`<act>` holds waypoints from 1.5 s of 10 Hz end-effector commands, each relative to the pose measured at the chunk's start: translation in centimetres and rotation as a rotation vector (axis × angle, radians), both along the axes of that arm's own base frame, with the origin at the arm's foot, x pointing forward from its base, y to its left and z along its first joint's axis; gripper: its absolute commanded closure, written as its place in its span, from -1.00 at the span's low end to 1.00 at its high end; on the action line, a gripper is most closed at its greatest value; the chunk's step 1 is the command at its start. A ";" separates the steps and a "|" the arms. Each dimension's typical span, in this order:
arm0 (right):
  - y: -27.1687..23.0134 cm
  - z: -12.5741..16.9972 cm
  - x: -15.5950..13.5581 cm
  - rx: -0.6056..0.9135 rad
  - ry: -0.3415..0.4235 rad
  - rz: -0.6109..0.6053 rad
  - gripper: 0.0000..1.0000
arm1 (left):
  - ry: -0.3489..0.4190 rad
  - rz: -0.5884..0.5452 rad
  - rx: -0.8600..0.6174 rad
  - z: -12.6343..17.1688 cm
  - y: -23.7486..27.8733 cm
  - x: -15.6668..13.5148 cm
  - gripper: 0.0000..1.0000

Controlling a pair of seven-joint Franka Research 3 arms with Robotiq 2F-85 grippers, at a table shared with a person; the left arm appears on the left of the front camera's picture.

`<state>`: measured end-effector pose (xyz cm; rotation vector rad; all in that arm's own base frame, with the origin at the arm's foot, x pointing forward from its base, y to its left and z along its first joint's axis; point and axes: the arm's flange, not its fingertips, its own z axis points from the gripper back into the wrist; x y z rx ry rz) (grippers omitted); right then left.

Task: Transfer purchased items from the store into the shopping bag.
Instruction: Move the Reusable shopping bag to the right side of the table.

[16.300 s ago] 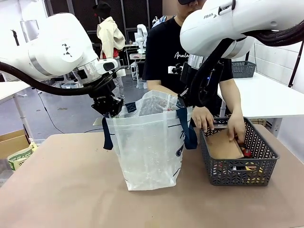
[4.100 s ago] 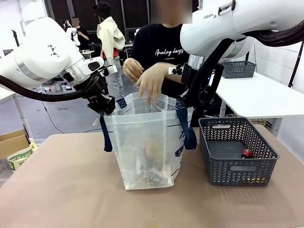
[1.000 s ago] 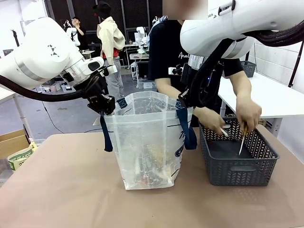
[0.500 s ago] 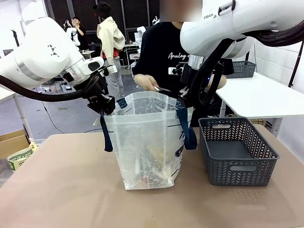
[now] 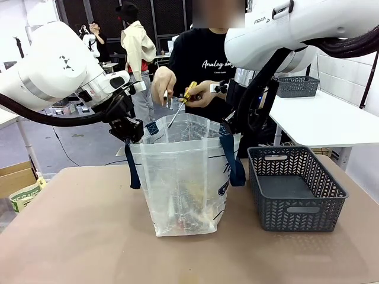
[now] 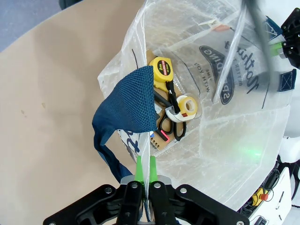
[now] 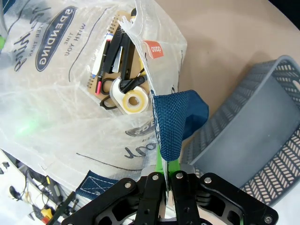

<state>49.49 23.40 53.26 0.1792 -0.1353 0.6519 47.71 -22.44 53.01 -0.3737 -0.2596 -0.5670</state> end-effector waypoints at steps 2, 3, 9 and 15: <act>-0.1 -0.1 0.0 0.000 0.001 -0.002 1.00 | -0.007 0.005 0.003 0.1 0.0 0.0 1.00; -0.1 -0.1 0.0 0.000 0.001 -0.002 1.00 | -0.007 0.005 0.003 0.1 0.0 0.0 1.00; -0.1 -0.1 0.0 0.000 0.001 -0.002 1.00 | -0.007 0.005 0.003 0.1 0.0 0.0 1.00; -0.1 -0.1 0.0 0.000 0.001 -0.002 1.00 | -0.007 0.005 0.003 0.1 0.0 0.0 1.00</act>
